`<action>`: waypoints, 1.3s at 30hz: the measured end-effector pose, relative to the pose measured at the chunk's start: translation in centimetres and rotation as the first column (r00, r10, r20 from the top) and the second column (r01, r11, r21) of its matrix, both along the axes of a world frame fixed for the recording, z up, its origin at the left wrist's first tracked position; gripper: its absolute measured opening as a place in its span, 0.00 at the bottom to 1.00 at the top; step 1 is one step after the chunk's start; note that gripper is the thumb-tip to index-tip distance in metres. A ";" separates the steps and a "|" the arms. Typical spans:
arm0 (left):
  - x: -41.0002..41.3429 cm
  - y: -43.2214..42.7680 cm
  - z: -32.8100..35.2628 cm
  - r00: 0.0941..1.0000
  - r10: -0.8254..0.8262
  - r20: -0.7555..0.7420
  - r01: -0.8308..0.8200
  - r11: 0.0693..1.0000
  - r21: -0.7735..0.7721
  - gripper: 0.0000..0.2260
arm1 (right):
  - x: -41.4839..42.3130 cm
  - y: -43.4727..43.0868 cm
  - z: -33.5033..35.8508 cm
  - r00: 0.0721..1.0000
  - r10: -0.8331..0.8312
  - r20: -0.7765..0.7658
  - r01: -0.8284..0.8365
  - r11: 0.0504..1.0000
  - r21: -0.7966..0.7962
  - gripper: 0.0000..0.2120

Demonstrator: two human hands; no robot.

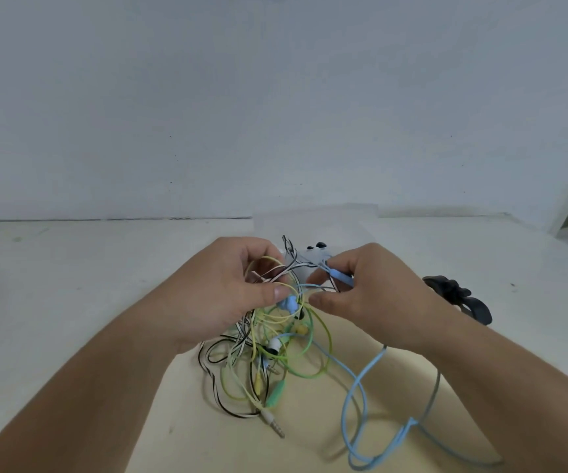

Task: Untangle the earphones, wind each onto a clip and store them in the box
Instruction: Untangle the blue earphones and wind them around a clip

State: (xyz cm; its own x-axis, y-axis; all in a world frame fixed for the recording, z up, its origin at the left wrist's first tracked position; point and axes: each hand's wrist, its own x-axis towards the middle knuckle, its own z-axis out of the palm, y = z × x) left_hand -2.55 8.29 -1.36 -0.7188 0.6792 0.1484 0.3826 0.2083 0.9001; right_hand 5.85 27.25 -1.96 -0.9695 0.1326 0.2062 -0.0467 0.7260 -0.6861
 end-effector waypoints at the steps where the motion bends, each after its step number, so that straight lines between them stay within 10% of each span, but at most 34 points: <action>1: 0.0 0.0 0.0 1.000 0.002 0.002 -0.002 1.000 0.000 0.07 | -0.1 0.0 -0.1 1.000 -0.005 0.005 0.005 1.000 0.019 0.05; 11: 0.3 0.1 0.0 0.985 0.111 -0.133 -0.127 0.985 -0.116 0.11 | 0.3 1.3 1.2 0.991 -0.090 -0.094 0.038 0.890 -0.454 0.07; 29: 0.5 0.4 0.0 0.981 0.149 -0.124 -0.162 0.982 -0.101 0.12 | -0.5 1.0 0.5 0.993 -0.047 -0.107 -0.033 0.764 -0.644 0.12; 39: 1.5 1.1 0.2 0.969 -0.011 0.247 -0.029 0.987 0.157 0.09 | -0.8 1.8 -0.2 0.986 -0.156 -0.061 0.086 0.782 -0.618 0.09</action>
State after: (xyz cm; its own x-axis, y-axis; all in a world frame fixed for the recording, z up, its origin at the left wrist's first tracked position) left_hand -1.09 9.41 -1.17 -0.7523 0.6550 0.0707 0.1436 0.0584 0.9879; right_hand 5.09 29.01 -2.12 -0.9147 0.3796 0.1387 -0.0826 0.1605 -0.9836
